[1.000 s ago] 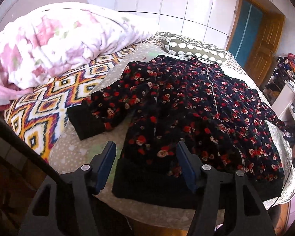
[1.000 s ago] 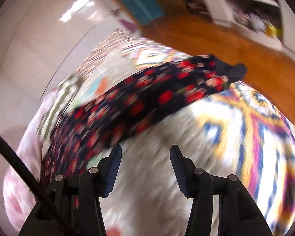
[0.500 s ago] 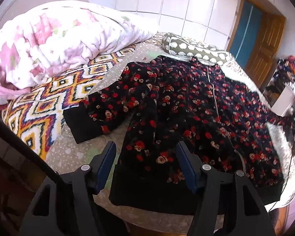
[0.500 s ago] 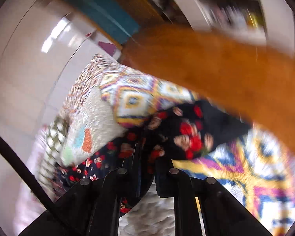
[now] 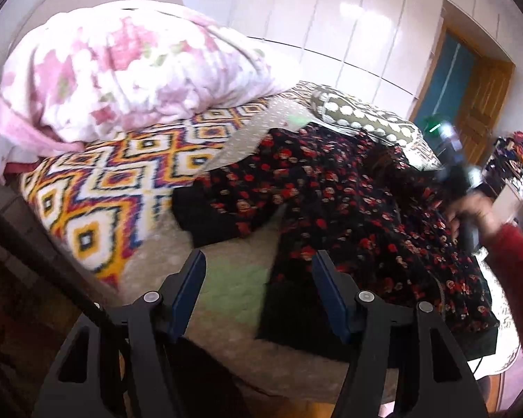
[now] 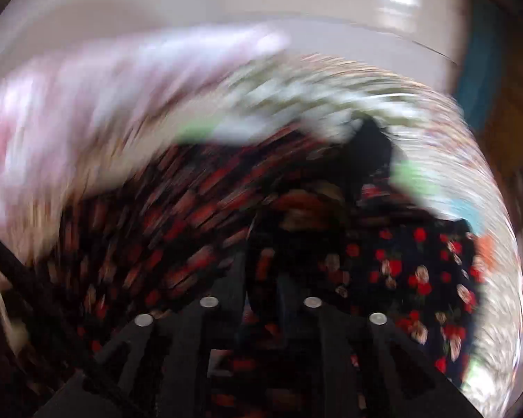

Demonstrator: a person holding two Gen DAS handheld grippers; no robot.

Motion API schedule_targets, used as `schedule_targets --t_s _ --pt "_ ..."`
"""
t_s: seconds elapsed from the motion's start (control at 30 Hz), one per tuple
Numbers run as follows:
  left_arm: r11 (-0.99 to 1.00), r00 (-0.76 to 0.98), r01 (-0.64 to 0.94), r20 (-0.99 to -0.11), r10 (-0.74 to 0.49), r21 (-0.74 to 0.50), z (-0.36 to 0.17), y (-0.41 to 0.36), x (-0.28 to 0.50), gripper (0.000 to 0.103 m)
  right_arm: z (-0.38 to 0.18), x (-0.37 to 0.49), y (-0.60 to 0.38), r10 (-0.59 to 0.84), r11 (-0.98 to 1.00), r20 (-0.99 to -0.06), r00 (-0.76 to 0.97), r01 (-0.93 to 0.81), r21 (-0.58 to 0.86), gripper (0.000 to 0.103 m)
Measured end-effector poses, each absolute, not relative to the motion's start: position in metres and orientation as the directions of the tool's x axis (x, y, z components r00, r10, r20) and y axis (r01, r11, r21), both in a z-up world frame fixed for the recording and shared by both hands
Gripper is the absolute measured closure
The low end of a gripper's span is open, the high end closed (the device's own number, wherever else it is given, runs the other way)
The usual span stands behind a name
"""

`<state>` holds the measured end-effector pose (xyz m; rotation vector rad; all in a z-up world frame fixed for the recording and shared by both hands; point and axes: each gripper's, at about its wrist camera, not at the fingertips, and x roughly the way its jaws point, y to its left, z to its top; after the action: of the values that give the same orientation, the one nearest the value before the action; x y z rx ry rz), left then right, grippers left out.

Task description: Fold large clothes

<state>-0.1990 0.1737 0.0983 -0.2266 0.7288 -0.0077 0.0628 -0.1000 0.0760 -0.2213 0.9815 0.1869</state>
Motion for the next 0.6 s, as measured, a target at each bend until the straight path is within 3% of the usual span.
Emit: schedule_targets --t_s 0.1,0.2,0.27,0.4,0.53,0.6 --pt "0.971 0.753 -0.09 -0.654 -0.079 -0.221 0.097 0.192 -0.208 0.041 0.038 0.041 -0.041 0.031 0.897 -0.865 0.501 -0.397 -0.197 0.074" --pt "0.967 0.761 -0.101 -0.644 -0.078 -0.236 0.095 0.206 -0.214 0.038 0.038 0.002 -0.029 0.064 0.857 -0.863 0.501 -0.471 -0.21 0.073" --pt "0.962 0.765 -0.109 -0.639 -0.08 -0.25 0.093 0.212 -0.214 0.036 0.048 -0.012 -0.035 0.122 0.854 -0.868 0.481 -0.496 -0.155 0.065" --pt "0.95 0.765 -0.125 -0.638 -0.092 -0.287 0.087 0.224 -0.212 0.036 0.084 -0.011 -0.08 0.154 0.909 -0.847 0.509 -0.408 -0.081 0.063" --pt "0.944 0.761 -0.134 -0.642 -0.097 -0.302 0.082 0.229 -0.208 0.035 0.102 0.022 -0.107 0.054 0.949 -0.826 0.561 -0.287 -0.134 0.06" --pt "0.944 0.756 -0.14 -0.648 -0.093 -0.3 0.078 0.231 -0.207 0.035 0.1 0.04 -0.097 0.035 0.943 -0.829 0.559 -0.292 -0.157 0.051"
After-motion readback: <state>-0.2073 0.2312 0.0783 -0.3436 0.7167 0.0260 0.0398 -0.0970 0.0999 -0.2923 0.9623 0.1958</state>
